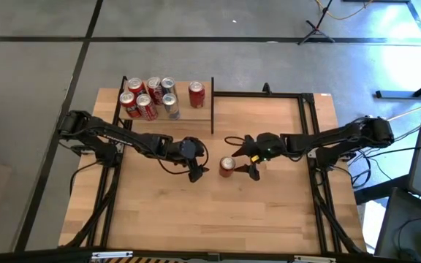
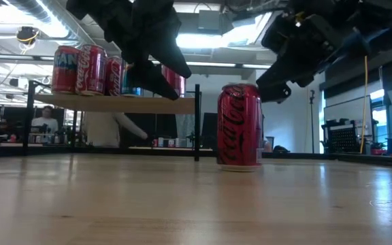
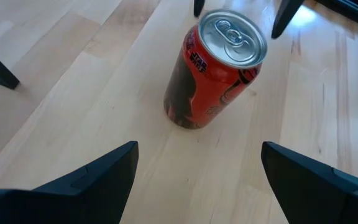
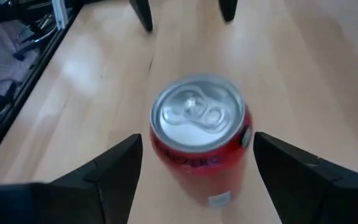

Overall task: Place canned beverage on shelf
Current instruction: Put the red-black soda can on the shelf aligned with the other red-black soda can

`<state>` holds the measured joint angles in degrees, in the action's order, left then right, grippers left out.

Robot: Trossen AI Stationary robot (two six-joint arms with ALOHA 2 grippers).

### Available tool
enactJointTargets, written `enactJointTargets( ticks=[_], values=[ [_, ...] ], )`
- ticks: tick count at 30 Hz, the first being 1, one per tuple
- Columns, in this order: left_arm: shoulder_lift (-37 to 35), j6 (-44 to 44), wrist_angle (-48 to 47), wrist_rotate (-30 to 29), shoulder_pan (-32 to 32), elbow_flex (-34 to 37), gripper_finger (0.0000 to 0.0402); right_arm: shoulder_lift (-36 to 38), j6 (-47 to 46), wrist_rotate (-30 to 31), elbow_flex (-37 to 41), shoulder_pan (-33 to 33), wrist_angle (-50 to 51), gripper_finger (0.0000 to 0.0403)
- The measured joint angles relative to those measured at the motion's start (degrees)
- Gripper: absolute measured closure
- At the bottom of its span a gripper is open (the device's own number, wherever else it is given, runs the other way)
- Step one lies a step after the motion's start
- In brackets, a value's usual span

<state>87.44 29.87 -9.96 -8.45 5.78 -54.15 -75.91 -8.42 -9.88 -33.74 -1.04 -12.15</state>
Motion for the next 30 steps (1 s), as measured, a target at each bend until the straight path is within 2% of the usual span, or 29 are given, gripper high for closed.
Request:
enactJointTargets(
  ticks=[9, 12, 17, 26, 30],
  values=[
    [0.0, -0.4, 0.0, 0.0, 0.0, 0.0, 0.0065, -6.7, -4.9, -4.3, -0.1, -0.1, -5.0, 0.0109],
    [0.0, -0.5, 0.1, 0.0, 0.0, 0.0, 0.0065, -7.0, -4.8, -3.9, -0.8, -0.1, -5.4, 0.0109],
    [1.1, -0.8, 0.8, -0.1, 0.0, 0.0, 0.0065, -7.0, -4.8, 0.1, -0.8, -0.1, -6.0, 0.0109],
    [6.3, -0.5, 4.2, 0.6, 0.0, 0.0, 0.0065, -7.0, -4.7, 0.3, -0.8, 0.0, -6.7, 0.0109],
    [6.2, -1.3, 4.4, 0.3, 0.0, 0.0, 0.0065, -7.0, -3.6, 0.3, -0.9, -0.1, -7.4, 0.0087]
  ],
)
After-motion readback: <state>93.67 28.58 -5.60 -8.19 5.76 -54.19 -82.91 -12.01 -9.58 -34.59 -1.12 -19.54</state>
